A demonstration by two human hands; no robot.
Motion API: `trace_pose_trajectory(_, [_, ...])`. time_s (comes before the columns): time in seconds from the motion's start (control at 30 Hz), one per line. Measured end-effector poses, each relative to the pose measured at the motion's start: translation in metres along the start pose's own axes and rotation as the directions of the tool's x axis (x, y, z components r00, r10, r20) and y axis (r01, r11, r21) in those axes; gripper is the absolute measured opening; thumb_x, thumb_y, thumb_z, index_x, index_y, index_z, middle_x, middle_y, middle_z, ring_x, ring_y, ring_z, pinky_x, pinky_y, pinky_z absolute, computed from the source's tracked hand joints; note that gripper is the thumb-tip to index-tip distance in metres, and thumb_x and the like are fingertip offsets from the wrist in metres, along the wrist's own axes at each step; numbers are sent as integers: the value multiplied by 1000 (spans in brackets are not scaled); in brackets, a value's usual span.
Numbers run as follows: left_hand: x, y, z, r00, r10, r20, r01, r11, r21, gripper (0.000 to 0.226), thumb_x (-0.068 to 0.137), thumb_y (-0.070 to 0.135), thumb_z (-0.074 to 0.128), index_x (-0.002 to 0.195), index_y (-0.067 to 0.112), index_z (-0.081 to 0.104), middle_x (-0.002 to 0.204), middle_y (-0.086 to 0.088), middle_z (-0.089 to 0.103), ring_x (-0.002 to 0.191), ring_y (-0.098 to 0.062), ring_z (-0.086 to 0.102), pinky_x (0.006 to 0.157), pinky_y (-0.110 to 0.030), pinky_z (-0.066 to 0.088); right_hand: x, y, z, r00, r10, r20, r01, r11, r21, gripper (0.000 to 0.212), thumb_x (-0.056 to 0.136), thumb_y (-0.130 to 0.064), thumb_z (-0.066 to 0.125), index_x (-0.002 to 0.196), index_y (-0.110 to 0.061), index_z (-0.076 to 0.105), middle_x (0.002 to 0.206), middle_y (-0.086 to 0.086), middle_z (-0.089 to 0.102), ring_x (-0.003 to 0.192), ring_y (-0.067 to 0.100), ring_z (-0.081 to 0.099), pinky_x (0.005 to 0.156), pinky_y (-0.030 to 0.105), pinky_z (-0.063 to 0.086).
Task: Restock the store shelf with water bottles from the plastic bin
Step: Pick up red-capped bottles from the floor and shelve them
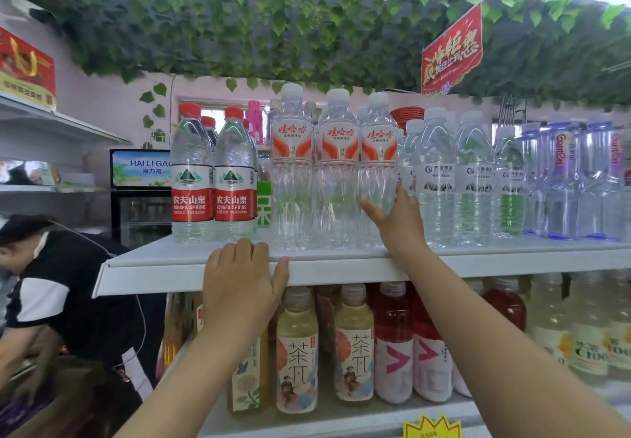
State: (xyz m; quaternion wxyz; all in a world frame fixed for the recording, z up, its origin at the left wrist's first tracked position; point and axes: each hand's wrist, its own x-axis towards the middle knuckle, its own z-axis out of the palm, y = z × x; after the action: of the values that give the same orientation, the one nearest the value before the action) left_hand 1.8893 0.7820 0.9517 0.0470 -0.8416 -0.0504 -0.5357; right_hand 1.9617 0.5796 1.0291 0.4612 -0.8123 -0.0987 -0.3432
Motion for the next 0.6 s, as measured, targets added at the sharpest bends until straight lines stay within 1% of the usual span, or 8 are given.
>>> trace_pose_trajectory(0.1, [1,-1,-1,1000,0,20,0,1000,-15,49,87,41,30,80,8,66,69,-6,58,64,-26,55,64,-36,47,-5,2,2,1000,-14,10,14,1000,-21,83,87,-41,60,149,-10,14,150,13,24,135,27,32,102,34,35])
trace_pose_trajectory(0.2, [0,-2,-2,999,18,40,-18,1000,-24,50,87,41,29,79,8,65,69,-6,58,65,-26,54,64,-35,46,-10,6,1,998,-40,42,43,997,-61,84,88,-38,61,150,-10,11,152,10,24,137,26,30,104,34,33])
trace_pose_trajectory(0.3, [2,-3,-6,996,38,86,-35,999,-34,53,88,42,24,82,8,65,72,-7,58,67,-26,54,66,-36,46,-19,8,-2,997,-38,68,45,994,-101,77,91,-38,55,148,-7,15,151,12,26,136,26,32,104,33,33])
trace_pose_trajectory(0.37, [2,-3,-16,981,63,182,-59,998,-30,59,90,46,17,95,8,63,85,-8,59,79,-27,54,75,-37,43,-27,7,-7,997,-39,64,46,992,-115,67,94,-37,50,146,-4,22,148,13,31,133,27,36,103,33,33])
trace_pose_trajectory(0.4, [2,-5,-20,964,73,255,-71,997,-17,59,92,48,15,106,9,58,97,-8,58,90,-27,52,83,-38,39,-33,5,-12,997,-42,69,51,990,-128,64,95,-36,48,144,-3,25,146,14,34,131,27,38,102,33,34])
trace_pose_trajectory(0.47, [3,-10,-27,928,121,354,-129,992,-1,54,96,49,19,126,12,44,121,-8,51,112,-26,45,97,-36,32,-45,1,-23,992,-58,108,75,984,-159,59,96,-35,47,143,-3,28,144,14,35,128,27,40,101,32,34])
trace_pose_trajectory(0.53, [2,-9,-40,888,126,442,-160,986,40,56,95,51,27,136,12,33,135,-9,43,124,-27,39,104,-37,29,-58,-5,-38,975,-93,203,138,966,-221,57,96,-35,47,142,-5,31,143,14,36,127,28,42,101,33,35])
trace_pose_trajectory(0.6, [-2,-3,-58,855,84,512,-159,982,105,59,93,51,35,137,12,31,136,-11,40,125,-29,37,104,-39,32,-73,-11,-56,929,-119,349,225,933,-282,54,95,-35,48,140,-7,36,143,12,37,126,27,43,101,32,35])
